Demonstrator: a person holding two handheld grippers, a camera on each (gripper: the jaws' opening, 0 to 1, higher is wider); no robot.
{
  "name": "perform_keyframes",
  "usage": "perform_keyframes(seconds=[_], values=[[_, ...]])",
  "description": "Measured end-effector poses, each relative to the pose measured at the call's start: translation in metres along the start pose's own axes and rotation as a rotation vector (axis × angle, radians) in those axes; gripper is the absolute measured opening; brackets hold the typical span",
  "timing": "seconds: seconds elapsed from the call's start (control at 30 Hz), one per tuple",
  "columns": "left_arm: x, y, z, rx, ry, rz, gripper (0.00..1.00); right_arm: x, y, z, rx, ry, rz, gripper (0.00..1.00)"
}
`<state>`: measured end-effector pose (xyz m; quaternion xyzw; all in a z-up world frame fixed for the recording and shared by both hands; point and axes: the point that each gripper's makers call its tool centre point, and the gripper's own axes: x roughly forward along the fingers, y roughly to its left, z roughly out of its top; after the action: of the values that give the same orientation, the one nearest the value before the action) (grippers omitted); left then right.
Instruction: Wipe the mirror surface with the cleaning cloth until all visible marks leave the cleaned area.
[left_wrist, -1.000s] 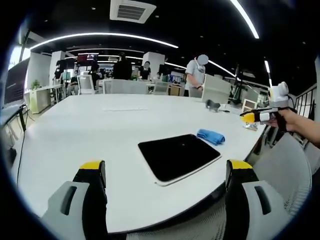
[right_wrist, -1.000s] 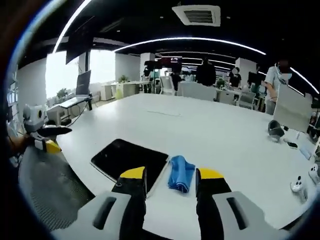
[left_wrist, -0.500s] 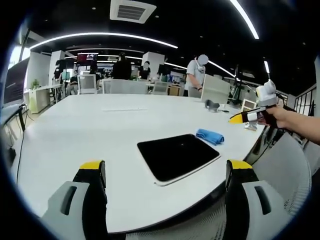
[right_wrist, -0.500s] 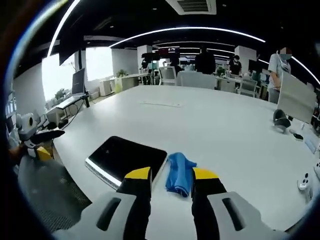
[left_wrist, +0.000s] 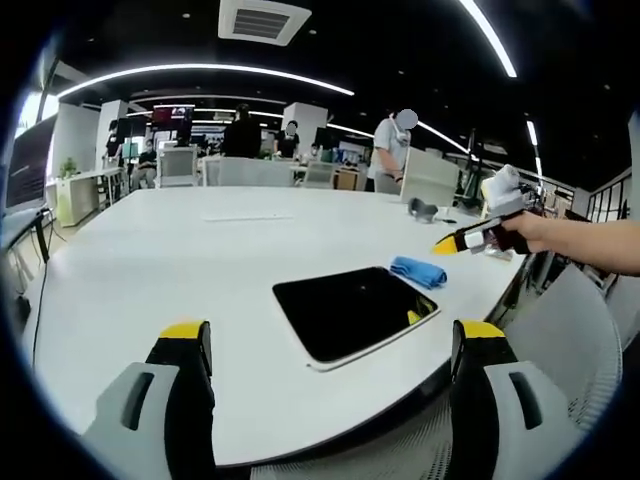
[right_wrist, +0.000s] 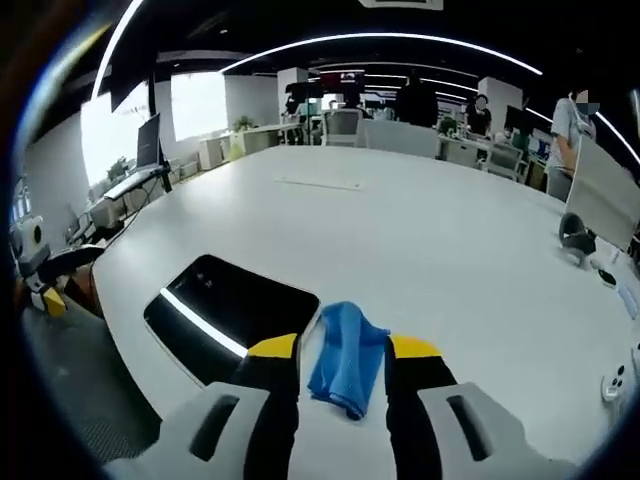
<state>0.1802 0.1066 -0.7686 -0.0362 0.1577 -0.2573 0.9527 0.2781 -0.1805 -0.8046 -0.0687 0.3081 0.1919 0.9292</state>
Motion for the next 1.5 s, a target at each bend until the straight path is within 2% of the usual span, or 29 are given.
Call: perform_keyframes(seconds=[0.1,0.27,0.4,0.5,0.7,0.9,1.03,1.13,1.33,1.5], values=[[0.000,0.001,0.000,0.000,0.002,0.002,0.99,0.007,-0.004,-0.004,0.017,0.010,0.003,0.30],[0.001,0.001,-0.001,0.000,0.008,-0.002,0.99,0.018,-0.006,-0.008,0.022,0.035,0.017,0.26],[0.002,-0.001,-0.001,0.001,0.007,-0.011,0.92,0.028,-0.005,-0.011,-0.001,0.060,0.026,0.24],[0.001,0.000,-0.001,0.002,0.007,-0.005,0.93,0.036,-0.006,-0.014,-0.008,0.071,0.021,0.19],[0.001,0.000,-0.001,0.002,0.007,-0.004,0.93,0.050,-0.005,-0.028,-0.009,0.121,0.014,0.18],[0.002,-0.002,-0.001,-0.002,0.009,-0.021,0.93,0.055,-0.009,-0.032,0.012,0.135,0.001,0.09],[0.002,-0.003,-0.002,-0.004,0.011,-0.020,0.94,0.056,-0.009,-0.033,-0.008,0.143,0.000,0.08],[0.002,-0.003,-0.002,-0.004,0.012,-0.017,0.95,0.058,-0.016,-0.034,0.016,0.136,0.006,0.08],[0.003,-0.003,-0.002,-0.007,0.011,-0.019,0.95,0.056,-0.011,-0.033,0.016,0.144,0.007,0.08],[0.003,-0.004,-0.002,-0.010,0.009,-0.021,0.95,0.056,-0.011,-0.033,0.070,0.142,-0.020,0.03]])
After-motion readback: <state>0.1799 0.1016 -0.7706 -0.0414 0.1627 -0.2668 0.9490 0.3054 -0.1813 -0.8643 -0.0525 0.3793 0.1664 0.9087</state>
